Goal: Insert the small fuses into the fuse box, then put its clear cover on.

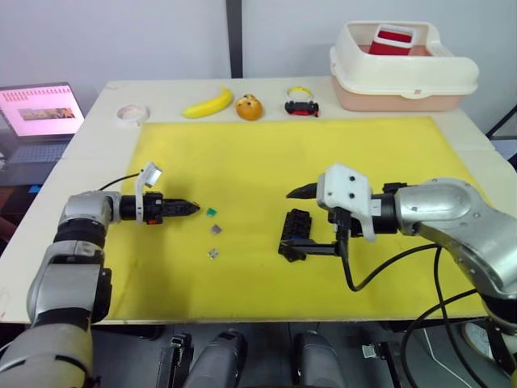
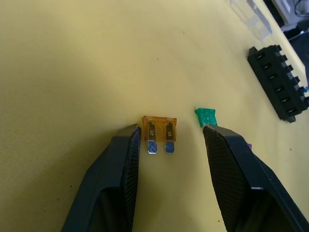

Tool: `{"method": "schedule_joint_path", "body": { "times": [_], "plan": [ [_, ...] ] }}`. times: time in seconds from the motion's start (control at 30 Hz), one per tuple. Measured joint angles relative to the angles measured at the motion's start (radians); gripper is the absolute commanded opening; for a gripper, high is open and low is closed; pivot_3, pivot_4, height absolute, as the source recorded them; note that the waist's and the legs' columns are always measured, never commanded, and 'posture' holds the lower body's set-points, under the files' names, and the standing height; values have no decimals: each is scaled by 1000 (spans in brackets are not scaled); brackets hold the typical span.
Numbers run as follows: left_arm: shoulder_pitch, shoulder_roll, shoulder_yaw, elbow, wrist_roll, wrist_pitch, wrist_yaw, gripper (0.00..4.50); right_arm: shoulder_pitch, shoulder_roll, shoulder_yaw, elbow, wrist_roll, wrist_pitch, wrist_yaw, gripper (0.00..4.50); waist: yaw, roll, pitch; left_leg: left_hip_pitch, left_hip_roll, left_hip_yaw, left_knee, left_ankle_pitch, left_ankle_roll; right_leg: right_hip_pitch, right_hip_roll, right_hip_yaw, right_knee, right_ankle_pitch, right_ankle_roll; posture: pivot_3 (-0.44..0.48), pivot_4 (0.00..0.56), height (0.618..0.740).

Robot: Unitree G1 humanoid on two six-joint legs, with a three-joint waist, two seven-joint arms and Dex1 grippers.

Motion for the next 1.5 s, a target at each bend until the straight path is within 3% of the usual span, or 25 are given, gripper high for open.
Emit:
{"method": "schedule_joint_path", "body": {
  "times": [0.23,0.37,1.23,1.33,1.4,1.5],
  "plan": [
    [-3,-1,21,14,-1,18,5,2178,0,0,3,0,-7,1,0,4500,0,0,0,0,0,0,0,0,0,0,0,0,0,0,0,0,150,740],
    [-3,-1,24,22,0,18,16,406,0,0,5,0,-9,1,0,4500,-2,0,0,0,0,0,0,0,0,0,0,0,0,0,0,0,150,740],
    [9,14,34,27,-5,37,4,406,0,8,31,0,-21,0,0,4500,-15,0,0,0,1,0,-1,0,0,-1,1,0,0,0,0,0,150,740],
    [10,22,33,32,-9,41,-1,1162,0,14,35,1,-23,-1,0,4500,-23,0,0,0,1,0,-1,0,0,-1,1,0,0,0,0,0,150,740],
    [12,23,32,31,-9,39,-14,2066,0,15,36,1,-28,-1,-2,4500,-25,0,0,0,1,0,-1,0,0,-1,1,0,1,0,0,0,150,740],
    [14,23,33,33,-12,33,-20,2066,0,17,36,1,-31,-2,-5,4500,-25,0,0,0,1,0,-1,1,-1,-1,1,0,1,0,0,0,150,740]
  ]
}}
